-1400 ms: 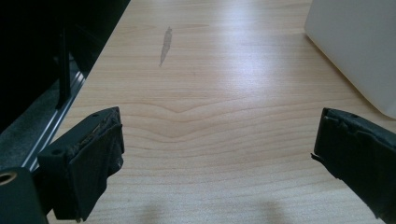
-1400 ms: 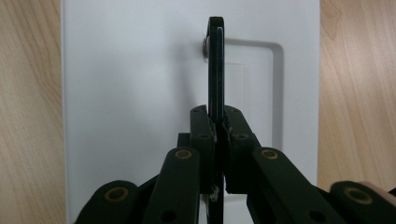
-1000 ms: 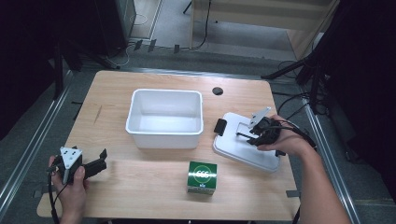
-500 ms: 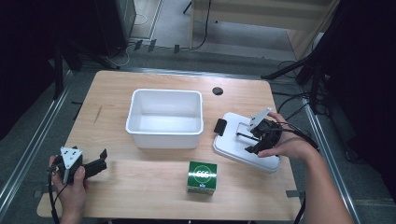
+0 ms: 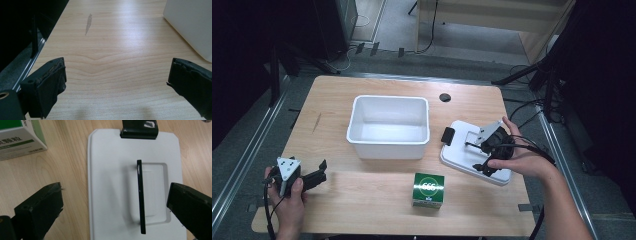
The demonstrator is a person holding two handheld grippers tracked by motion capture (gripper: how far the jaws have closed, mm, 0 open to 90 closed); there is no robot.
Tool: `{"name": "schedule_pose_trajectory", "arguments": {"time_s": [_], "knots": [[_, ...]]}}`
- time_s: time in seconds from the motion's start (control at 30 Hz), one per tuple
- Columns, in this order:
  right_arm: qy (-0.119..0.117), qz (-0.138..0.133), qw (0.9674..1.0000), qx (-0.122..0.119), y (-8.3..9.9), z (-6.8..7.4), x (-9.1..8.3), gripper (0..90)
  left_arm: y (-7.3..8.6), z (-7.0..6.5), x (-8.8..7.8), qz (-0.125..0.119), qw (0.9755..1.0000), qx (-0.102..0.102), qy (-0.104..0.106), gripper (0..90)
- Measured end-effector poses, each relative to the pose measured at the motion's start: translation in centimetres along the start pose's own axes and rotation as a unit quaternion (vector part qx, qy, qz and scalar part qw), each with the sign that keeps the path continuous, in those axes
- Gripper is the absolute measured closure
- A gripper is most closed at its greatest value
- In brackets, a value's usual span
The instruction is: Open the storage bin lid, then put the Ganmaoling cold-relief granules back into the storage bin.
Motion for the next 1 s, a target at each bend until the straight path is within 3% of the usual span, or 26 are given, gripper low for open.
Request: {"name": "schedule_pose_trajectory", "arguments": {"time_s": [0.23, 0.43, 0.67, 1.0], "knots": [[0.009, 0.005, 0.9997, -0.023, -1.1, 1.2, 0.0, 0.3, 0.0, 0.0, 0.0, 0.000, 1.0000, 0.001, 0.000, 2.3], [0.013, -0.017, 0.9995, -0.025, -2.4, 1.8, -0.2, 0.3, 0.0, 0.0, 0.0, 0.000, 1.0000, 0.000, 0.000, 2.3], [0.013, -0.017, 0.9988, -0.044, -3.5, 2.8, 0.0, 0.3, 0.0, 0.0, 0.0, -0.001, 1.0000, 0.000, 0.000, 2.3], [-0.001, -0.029, 0.9982, -0.052, -4.7, 4.0, 0.5, 0.4, 0.0, 0.0, 0.1, 0.001, 1.0000, 0.001, -0.001, 2.3]]}}
Point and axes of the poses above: each handheld gripper's, and its own axes: x roughly forward along the jaws, y roughly out of its underside, z roughly to its left, the point moved 6 cm from there along x, roughly forward along the jaws, and after that the axes turned 13 degrees about -x, right-handed, at the moved point
